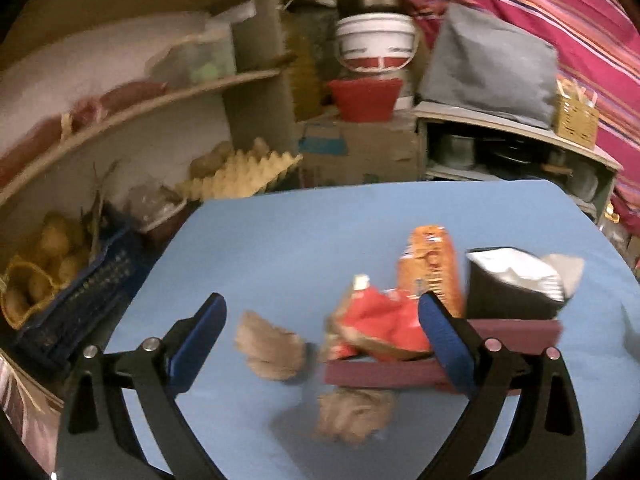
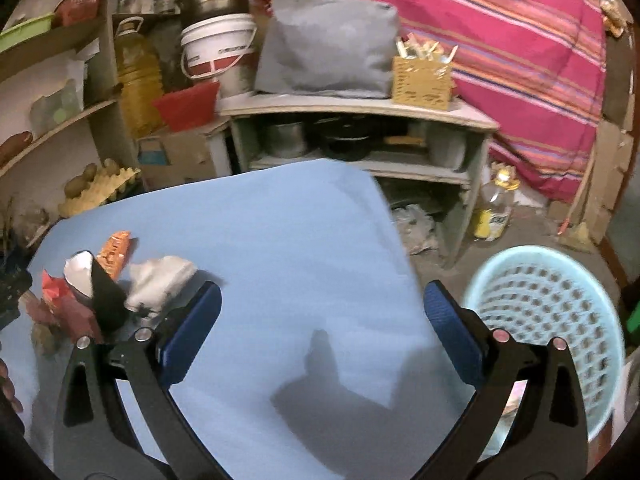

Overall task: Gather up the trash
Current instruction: 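Grasp the white tissue with the right tool while the left tool grasps brown crumpled paper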

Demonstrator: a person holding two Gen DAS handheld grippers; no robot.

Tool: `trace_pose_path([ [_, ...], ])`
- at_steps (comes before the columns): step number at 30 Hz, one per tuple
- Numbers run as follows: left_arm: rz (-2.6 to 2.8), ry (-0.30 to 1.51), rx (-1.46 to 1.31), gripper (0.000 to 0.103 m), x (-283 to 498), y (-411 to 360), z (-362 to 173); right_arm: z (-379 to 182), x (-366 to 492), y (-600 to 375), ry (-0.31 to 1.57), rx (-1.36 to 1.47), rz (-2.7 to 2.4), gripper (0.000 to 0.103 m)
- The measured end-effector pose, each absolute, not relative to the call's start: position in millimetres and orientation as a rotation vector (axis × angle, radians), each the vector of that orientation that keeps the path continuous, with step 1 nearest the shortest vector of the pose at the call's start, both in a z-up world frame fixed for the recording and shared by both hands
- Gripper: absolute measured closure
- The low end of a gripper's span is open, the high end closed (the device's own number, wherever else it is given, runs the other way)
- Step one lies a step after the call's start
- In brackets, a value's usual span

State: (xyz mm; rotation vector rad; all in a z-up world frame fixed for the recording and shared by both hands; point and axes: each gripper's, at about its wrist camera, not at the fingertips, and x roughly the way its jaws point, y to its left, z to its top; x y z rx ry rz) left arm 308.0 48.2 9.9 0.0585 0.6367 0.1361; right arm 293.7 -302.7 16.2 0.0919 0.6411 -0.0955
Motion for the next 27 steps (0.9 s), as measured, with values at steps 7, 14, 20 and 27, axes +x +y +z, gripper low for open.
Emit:
trace_pose_path([
  [7, 0.160, 0.706, -0.001, 0.009, 326, 96, -5, -2, 335, -245, 0.686, 0.060, -0.041, 0.004],
  [14, 0.116, 0.803, -0.042, 0.010, 344, 105, -30, -17, 361, -211, 0.723, -0.038, -0.016, 0.004],
  [20, 0.087, 0.832, -0.096, 0.029, 344, 113, -37, -34, 374, -196, 0.783, -0.050, -0.006, 0.005],
  [27, 0.065, 0.828, -0.065, 0.049, 338, 116, -36, -41, 384, -187, 0.835, 0.016, 0.081, 0.031],
])
